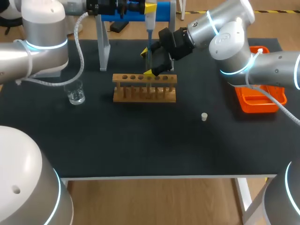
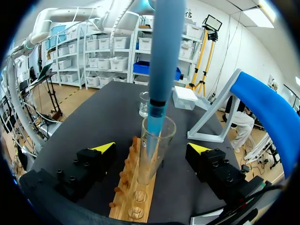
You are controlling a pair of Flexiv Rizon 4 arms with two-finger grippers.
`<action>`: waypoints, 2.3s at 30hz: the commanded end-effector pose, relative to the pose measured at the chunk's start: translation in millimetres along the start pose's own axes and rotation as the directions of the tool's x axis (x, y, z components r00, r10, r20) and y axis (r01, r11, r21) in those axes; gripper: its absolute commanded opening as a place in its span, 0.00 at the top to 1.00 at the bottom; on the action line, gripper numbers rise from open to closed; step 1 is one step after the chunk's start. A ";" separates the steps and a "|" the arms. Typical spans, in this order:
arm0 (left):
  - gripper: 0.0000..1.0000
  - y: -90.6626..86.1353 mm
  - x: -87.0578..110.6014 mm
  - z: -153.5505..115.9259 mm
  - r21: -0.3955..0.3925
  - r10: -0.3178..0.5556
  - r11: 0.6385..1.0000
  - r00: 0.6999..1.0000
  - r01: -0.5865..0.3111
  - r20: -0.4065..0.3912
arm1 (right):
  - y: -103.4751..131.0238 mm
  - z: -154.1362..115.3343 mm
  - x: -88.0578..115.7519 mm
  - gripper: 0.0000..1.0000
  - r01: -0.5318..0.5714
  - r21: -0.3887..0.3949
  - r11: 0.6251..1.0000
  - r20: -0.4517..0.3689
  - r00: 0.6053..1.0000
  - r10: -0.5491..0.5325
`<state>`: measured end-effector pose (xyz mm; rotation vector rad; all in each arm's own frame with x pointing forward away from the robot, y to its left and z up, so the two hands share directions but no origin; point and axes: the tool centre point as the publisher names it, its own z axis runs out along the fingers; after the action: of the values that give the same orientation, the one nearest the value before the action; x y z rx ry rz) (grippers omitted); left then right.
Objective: Invert the test tube, pick up the pipette, mount the tip to pipette, aspirate from beaker and dispense into the tube, eject the tip, return the pipette, and cap with the stopper.
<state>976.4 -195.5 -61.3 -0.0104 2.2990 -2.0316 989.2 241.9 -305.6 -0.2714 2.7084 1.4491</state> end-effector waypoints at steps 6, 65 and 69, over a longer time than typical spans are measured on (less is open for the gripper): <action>1.00 3.2 -0.9 2.0 0.009 0.001 1.000 1.000 -0.001 0.006 | -0.3 -0.3 -0.6 0.00 0.000 0.001 1.000 -0.001 1.000 0.000; 1.00 17.8 -0.8 2.8 0.004 -0.027 1.000 0.999 0.027 0.019 | -0.3 -0.3 -0.6 0.00 0.000 0.001 1.000 -0.001 1.000 0.000; 1.00 17.8 -0.8 2.8 0.004 -0.027 1.000 0.999 0.027 0.019 | -0.3 -0.3 -0.6 0.00 0.000 0.001 1.000 -0.001 1.000 0.000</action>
<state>978.8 -196.2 -78.9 -0.0618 2.3003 -2.0377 989.2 241.9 -305.6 -0.2714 2.7084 1.4491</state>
